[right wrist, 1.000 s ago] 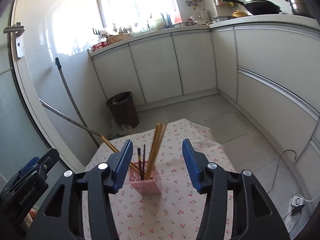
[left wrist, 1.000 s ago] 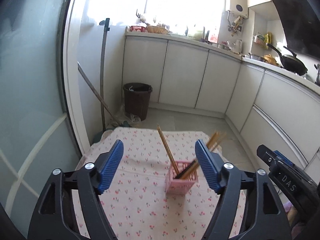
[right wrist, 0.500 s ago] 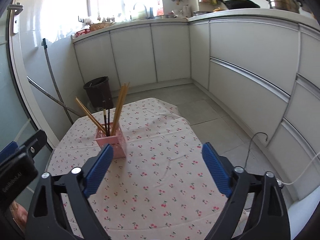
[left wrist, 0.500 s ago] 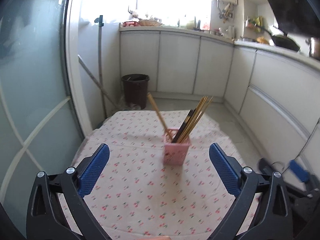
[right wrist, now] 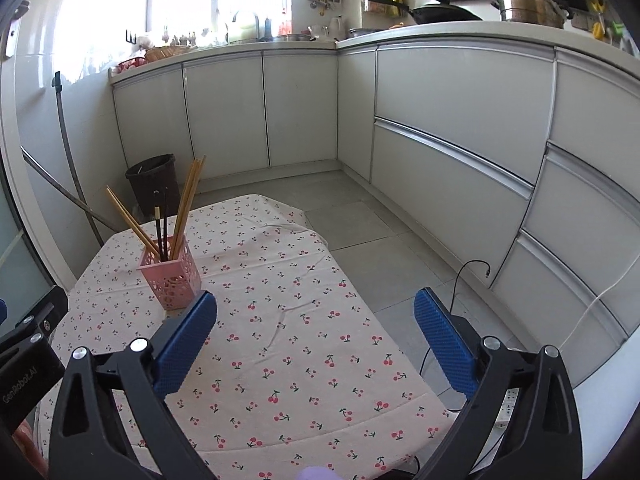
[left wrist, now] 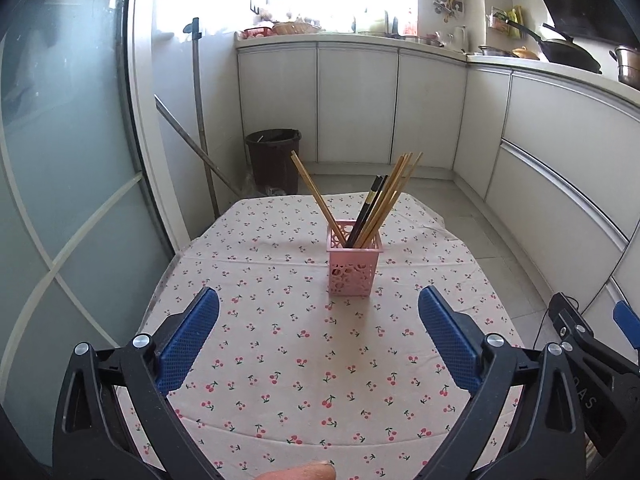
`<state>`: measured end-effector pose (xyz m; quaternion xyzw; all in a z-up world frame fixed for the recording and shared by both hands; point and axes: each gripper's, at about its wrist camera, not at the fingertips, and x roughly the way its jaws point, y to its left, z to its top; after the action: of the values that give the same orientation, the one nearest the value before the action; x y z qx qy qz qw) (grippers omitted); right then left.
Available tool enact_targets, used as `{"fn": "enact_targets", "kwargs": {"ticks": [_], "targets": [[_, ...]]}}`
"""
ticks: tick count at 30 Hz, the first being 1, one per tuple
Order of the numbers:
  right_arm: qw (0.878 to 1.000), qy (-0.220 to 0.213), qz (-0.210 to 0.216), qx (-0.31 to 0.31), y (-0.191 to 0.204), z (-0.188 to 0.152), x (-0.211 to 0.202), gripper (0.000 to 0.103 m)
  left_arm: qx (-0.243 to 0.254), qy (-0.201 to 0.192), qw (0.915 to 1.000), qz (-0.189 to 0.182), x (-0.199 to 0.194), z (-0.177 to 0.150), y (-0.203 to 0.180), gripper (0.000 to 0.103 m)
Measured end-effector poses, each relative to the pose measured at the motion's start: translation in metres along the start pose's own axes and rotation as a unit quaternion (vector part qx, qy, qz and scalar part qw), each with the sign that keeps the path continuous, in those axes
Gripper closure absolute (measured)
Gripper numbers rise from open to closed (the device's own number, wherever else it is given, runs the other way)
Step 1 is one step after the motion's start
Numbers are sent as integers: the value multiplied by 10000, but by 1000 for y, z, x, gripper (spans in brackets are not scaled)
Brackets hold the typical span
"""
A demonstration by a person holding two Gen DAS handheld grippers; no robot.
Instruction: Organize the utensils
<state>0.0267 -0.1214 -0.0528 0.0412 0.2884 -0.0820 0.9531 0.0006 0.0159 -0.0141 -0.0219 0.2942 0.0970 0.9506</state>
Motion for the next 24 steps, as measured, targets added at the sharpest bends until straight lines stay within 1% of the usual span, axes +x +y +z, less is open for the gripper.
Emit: {"fn": "enact_targets", "kwargs": {"ticks": [5,24], "targets": [[9999,145,49,37,0,-4,5,7,42,51,10000,11,5,-1,-2,7],[9996,268,22,110,0,-5,10,7,109,169,9998,-82,10,-4,-6,7]]}}
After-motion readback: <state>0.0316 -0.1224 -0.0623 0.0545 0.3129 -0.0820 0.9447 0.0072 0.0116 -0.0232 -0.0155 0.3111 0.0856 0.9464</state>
